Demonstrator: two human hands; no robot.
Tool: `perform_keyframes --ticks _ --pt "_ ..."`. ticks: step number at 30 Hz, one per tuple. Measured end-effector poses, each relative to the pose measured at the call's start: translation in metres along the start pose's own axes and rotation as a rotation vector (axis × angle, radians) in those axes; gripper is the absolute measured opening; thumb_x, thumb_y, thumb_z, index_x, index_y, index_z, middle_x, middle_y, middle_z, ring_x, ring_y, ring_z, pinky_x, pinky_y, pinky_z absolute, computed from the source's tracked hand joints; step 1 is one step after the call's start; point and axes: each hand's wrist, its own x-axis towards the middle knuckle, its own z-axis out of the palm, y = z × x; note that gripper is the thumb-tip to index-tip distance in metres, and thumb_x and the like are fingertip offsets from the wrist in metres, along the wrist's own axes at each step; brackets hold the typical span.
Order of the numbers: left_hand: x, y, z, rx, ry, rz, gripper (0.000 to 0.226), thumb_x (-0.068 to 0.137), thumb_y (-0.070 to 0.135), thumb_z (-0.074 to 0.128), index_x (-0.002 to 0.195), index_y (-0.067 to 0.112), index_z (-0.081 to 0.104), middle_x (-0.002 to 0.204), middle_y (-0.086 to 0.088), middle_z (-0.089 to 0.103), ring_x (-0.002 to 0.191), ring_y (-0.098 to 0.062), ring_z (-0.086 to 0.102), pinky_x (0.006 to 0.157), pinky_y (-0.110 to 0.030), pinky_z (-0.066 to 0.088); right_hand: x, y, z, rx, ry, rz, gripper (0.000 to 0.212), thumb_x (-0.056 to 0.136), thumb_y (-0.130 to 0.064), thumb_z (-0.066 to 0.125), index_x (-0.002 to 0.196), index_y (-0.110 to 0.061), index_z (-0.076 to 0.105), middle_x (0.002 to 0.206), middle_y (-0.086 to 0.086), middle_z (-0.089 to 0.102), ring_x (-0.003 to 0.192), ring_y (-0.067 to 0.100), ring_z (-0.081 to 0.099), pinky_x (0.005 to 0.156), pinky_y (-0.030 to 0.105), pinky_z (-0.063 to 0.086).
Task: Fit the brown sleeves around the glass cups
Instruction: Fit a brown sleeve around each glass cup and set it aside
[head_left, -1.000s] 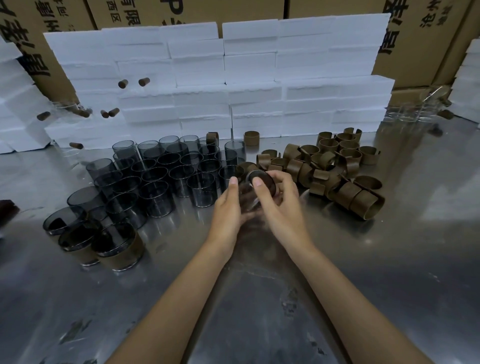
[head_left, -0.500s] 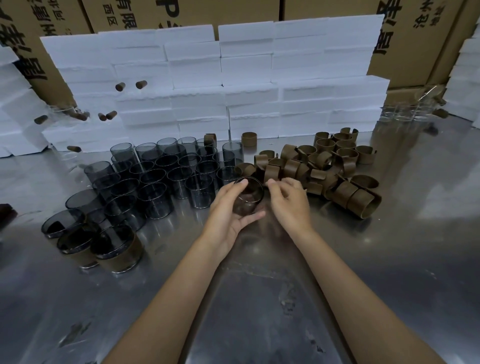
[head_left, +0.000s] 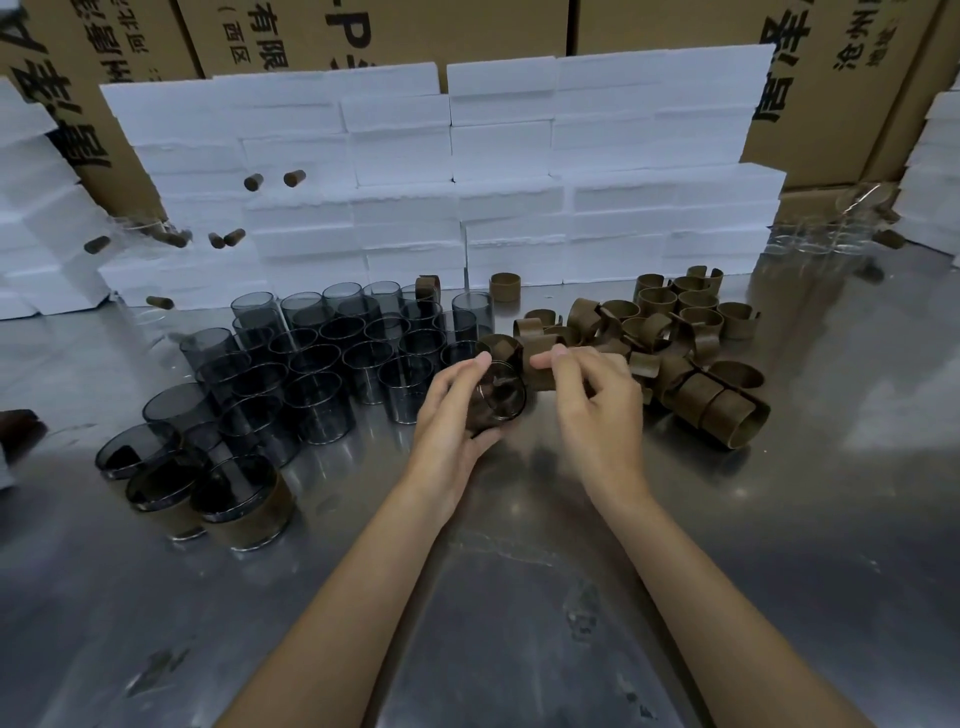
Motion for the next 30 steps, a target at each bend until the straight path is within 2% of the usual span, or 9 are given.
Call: perform_keyframes --ticks 4,6,13,17,20,22,24,27,30 --pt "-0.003 0.002 0.004 0.027 -0.091 -0.039 0.063 0.09 0.049 0.073 0.133 0.007 0.058 0.118 -0.013 0.069 0.111 -0.023 0.07 0.101 -0.044 0.056 -0.017 -0.005 0.006 -0.254 -0.135 -0.282 0.035 0.097 -0.033 0.044 0.082 -0.018 0.072 0.085 -0.015 0.069 0.098 0.006 0.054 0.099 0.038 0.035" --pt "-0.005 0.003 0.003 0.014 -0.117 -0.059 0.068 0.088 0.047 0.076 0.136 0.004 0.056 0.118 -0.014 0.068 0.114 -0.024 0.068 0.108 -0.047 0.051 -0.021 -0.005 0.008 -0.321 -0.178 -0.349 0.035 0.098 -0.033 0.042 0.084 -0.018 0.07 0.085 -0.014 0.067 0.095 0.008 0.051 0.095 0.032 0.033" --pt "-0.005 0.011 0.0 -0.051 -0.172 -0.131 0.072 0.091 0.031 0.075 0.147 -0.004 0.046 0.148 -0.03 0.051 0.14 -0.039 0.05 0.119 -0.054 0.038 -0.022 -0.005 0.007 -0.288 -0.306 -0.384 0.036 0.101 -0.03 0.042 0.095 -0.015 0.074 0.089 -0.012 0.068 0.099 0.011 0.05 0.093 0.028 0.036" --pt "-0.003 0.013 -0.003 -0.076 -0.171 -0.171 0.074 0.09 0.034 0.068 0.144 -0.011 0.045 0.137 -0.025 0.053 0.144 -0.043 0.041 0.121 -0.054 0.034 -0.022 -0.008 0.006 -0.262 -0.332 -0.401 0.036 0.1 -0.03 0.042 0.09 -0.016 0.073 0.091 -0.012 0.07 0.105 0.011 0.052 0.1 0.028 0.033" --pt "-0.004 0.013 -0.005 -0.099 -0.176 -0.177 0.07 0.092 0.038 0.067 0.142 -0.008 0.052 0.145 -0.029 0.053 0.141 -0.038 0.049 0.12 -0.051 0.038 -0.022 -0.008 0.006 -0.199 -0.331 -0.411 0.033 0.1 -0.029 0.045 0.099 -0.018 0.076 0.102 -0.014 0.073 0.112 0.009 0.053 0.101 0.029 0.034" --pt "-0.003 0.013 -0.006 -0.138 -0.147 -0.17 0.071 0.09 0.038 0.07 0.143 -0.006 0.052 0.139 -0.027 0.058 0.136 -0.035 0.055 0.115 -0.051 0.044 -0.022 -0.008 0.007 -0.142 -0.282 -0.414 0.029 0.097 -0.026 0.049 0.104 -0.019 0.076 0.107 -0.014 0.072 0.115 0.007 0.053 0.101 0.03 0.037" --pt "-0.003 0.013 -0.005 -0.188 -0.108 -0.182 0.072 0.086 0.038 0.076 0.142 -0.002 0.055 0.131 -0.024 0.064 0.129 -0.032 0.062 0.104 -0.046 0.055 -0.02 -0.008 0.007 -0.061 -0.173 -0.37 0.023 0.094 -0.021 0.055 0.106 -0.017 0.075 0.109 -0.012 0.07 0.115 0.008 0.054 0.099 0.026 0.04" --pt "-0.004 0.013 -0.004 -0.22 -0.102 -0.208 0.062 0.078 0.035 0.081 0.131 0.006 0.066 0.128 -0.021 0.069 0.118 -0.032 0.07 0.083 -0.038 0.063 -0.012 -0.008 0.003 0.114 -0.038 -0.08 0.016 0.098 -0.021 0.061 0.112 -0.021 0.068 0.114 -0.008 0.067 0.115 0.006 0.058 0.098 0.02 0.044" --pt "-0.006 0.011 0.0 -0.161 -0.153 -0.202 0.054 0.079 0.03 0.085 0.125 0.007 0.068 0.125 -0.02 0.071 0.114 -0.034 0.071 0.082 -0.04 0.063 -0.003 -0.007 -0.004 0.269 -0.127 0.267 0.019 0.1 -0.037 0.063 0.117 -0.029 0.061 0.117 -0.01 0.066 0.102 -0.012 0.062 0.082 0.007 0.047"
